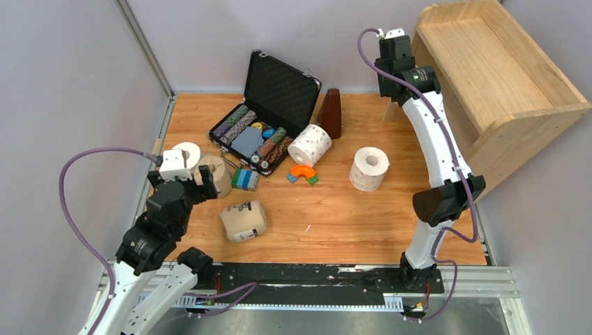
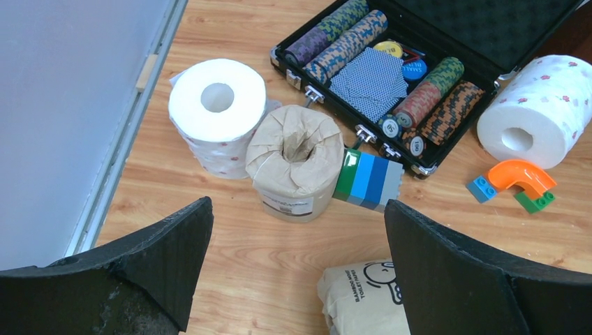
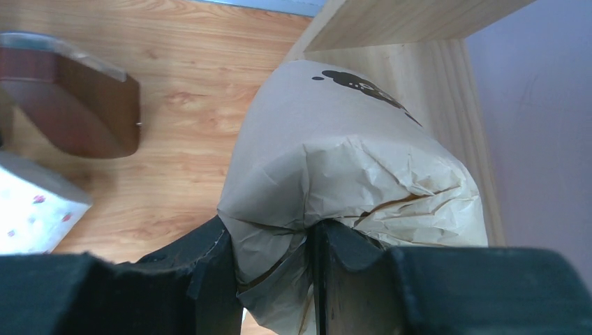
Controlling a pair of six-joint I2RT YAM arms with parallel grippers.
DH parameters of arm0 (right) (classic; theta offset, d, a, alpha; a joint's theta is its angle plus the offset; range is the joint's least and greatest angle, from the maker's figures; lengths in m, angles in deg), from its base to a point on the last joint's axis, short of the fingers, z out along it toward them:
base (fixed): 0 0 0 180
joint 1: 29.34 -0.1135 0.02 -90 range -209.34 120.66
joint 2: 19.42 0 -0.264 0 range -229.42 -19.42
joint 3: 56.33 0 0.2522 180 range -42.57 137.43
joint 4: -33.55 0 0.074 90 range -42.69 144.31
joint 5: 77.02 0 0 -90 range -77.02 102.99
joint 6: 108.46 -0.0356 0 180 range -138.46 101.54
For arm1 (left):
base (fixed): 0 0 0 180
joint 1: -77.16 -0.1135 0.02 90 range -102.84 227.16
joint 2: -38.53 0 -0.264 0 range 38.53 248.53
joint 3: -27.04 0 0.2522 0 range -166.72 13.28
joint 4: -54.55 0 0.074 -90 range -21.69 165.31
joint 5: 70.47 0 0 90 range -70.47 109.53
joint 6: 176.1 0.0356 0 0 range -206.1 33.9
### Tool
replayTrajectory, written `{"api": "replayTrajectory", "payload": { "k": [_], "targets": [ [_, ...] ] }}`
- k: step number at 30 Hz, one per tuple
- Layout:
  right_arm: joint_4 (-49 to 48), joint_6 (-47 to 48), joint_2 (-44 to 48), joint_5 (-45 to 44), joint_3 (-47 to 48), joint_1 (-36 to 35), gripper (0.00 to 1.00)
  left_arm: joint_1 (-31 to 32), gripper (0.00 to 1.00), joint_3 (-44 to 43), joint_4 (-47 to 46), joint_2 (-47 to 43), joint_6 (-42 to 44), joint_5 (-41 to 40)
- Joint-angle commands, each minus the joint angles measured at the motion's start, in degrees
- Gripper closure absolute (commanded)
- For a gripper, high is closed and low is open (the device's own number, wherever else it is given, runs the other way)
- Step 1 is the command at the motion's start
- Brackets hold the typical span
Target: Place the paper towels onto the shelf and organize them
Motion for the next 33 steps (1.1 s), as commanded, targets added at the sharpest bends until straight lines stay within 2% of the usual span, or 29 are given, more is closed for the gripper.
{"api": "replayTrajectory", "payload": {
  "k": [1,6,17,21,25,33],
  "targets": [
    [-6.53,2.84,-2.41,-0.65,3.16,3.12,0.72,-0.4,0.0,0.26,-2.12,1.48,0.75,1.22],
    [-9.81,2.95,-4.85,-2.91,2.92,5.65,0.71,-0.43,0.0,0.22,-2.19,2.81,0.99,1.97],
    [-14.44,5.52,-9.03,-1.13,4.13,8.35,0.66,-0.46,0.0,0.31,-2.45,4.18,1.38,3.07],
    [-14.95,5.84,-9.9,-2.73,4.45,8.46,0.53,-0.47,0.0,0.4,-2.33,4.19,1.31,3.0],
    [-15.67,6.6,-9.05,-3.99,5.14,8.23,0.45,-0.47,0.0,0.4,-2.38,4.38,1.36,2.74],
    [-21.11,10.31,-5.34,-7.63,3.51,7.65,0.35,-0.45,0.0,0.31,-2.23,4.89,1.4,2.76]
  ]
}}
